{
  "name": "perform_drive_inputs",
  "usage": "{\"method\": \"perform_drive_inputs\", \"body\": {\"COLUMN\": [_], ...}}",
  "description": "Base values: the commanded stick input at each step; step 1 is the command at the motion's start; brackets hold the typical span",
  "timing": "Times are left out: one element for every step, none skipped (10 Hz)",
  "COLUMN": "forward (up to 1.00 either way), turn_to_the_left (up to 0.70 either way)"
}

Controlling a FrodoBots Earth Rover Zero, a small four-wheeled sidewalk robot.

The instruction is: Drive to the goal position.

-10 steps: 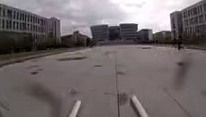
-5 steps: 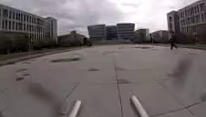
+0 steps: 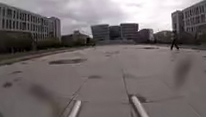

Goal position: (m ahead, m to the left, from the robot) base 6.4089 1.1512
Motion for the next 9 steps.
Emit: {"method": "perform_drive_inputs", "body": {"forward": [1.0,1.0,1.0,1.0,1.0,1.0,1.0,1.0,1.0], "turn_to_the_left": [0.0,0.0,0.0,0.0,0.0,0.0,0.0,0.0,0.0]}}
